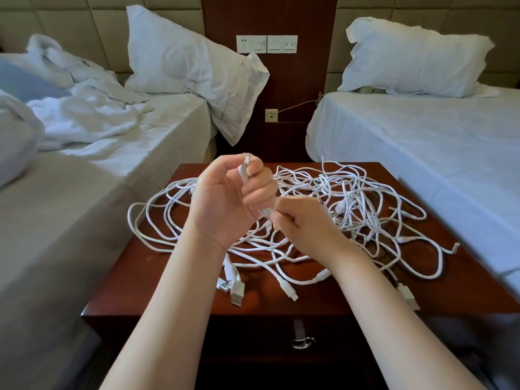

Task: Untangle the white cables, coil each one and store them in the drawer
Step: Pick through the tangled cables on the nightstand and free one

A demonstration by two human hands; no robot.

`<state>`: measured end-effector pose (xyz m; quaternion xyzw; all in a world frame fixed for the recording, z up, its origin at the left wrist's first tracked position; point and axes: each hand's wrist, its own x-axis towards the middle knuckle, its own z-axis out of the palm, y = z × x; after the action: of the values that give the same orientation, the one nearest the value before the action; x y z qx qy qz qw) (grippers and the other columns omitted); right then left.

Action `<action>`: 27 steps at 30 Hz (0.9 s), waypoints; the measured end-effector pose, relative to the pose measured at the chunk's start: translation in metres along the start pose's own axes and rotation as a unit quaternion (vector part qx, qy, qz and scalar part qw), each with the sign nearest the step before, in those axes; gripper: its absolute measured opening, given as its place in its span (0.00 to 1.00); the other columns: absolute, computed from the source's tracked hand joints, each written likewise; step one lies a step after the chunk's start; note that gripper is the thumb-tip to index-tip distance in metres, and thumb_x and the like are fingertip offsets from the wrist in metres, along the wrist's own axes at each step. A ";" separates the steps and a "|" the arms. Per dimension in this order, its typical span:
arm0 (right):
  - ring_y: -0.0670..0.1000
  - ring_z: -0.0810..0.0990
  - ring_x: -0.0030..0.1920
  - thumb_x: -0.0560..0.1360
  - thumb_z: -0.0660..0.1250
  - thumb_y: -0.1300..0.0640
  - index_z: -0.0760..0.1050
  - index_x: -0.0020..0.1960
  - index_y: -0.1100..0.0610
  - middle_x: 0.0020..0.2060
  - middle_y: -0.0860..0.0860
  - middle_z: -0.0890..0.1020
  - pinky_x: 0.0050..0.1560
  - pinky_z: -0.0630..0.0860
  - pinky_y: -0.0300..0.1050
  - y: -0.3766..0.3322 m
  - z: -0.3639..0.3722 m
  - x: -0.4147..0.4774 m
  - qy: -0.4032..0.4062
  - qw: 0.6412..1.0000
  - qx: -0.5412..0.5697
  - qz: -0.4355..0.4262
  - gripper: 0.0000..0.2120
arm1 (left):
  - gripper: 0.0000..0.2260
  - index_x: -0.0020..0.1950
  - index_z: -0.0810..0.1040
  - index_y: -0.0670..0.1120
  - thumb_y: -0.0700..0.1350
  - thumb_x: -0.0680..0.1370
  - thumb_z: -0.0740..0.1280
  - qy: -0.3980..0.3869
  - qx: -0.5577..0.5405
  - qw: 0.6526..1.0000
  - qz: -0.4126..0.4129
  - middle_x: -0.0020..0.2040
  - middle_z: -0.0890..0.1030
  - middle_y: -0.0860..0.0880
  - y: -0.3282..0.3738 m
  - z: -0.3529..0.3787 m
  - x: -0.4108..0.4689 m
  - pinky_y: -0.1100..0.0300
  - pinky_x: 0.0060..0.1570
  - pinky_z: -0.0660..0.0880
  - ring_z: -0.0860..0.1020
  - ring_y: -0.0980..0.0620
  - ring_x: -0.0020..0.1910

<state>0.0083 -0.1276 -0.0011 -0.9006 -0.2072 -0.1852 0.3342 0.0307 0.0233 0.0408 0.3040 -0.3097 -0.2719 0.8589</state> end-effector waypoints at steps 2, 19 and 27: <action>0.35 0.74 0.34 0.80 0.63 0.56 0.80 0.47 0.32 0.31 0.32 0.74 0.37 0.63 0.31 -0.001 0.004 -0.002 -0.050 0.999 -0.004 0.001 0.17 | 0.07 0.35 0.71 0.44 0.44 0.73 0.60 0.066 0.021 0.995 0.066 0.27 0.65 0.52 0.001 0.000 0.002 0.64 0.29 0.67 0.65 0.56 0.26; 0.46 0.74 0.36 0.75 0.70 0.58 0.77 0.43 0.56 0.35 0.44 0.76 0.36 0.69 0.32 0.026 -0.021 -0.002 0.202 0.977 -0.060 -0.044 0.04 | 0.17 0.36 0.76 0.36 0.43 0.81 0.57 0.326 0.574 0.751 -0.002 0.29 0.78 0.47 -0.013 -0.015 0.010 0.62 0.35 0.74 0.76 0.55 0.29; 0.44 0.76 0.31 0.78 0.65 0.53 0.79 0.46 0.58 0.38 0.46 0.76 0.31 0.69 0.34 0.030 -0.021 0.001 0.228 0.969 -0.028 -0.089 0.09 | 0.26 0.34 0.70 0.43 0.60 0.81 0.50 0.177 0.469 0.842 -0.197 0.24 0.63 0.49 -0.026 -0.004 0.013 0.63 0.24 0.57 0.59 0.53 0.23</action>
<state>0.0197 -0.1619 -0.0014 -0.8217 -0.1994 -0.4198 0.3299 0.0347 -0.0009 0.0253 0.7684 -0.1766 -0.1996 0.5819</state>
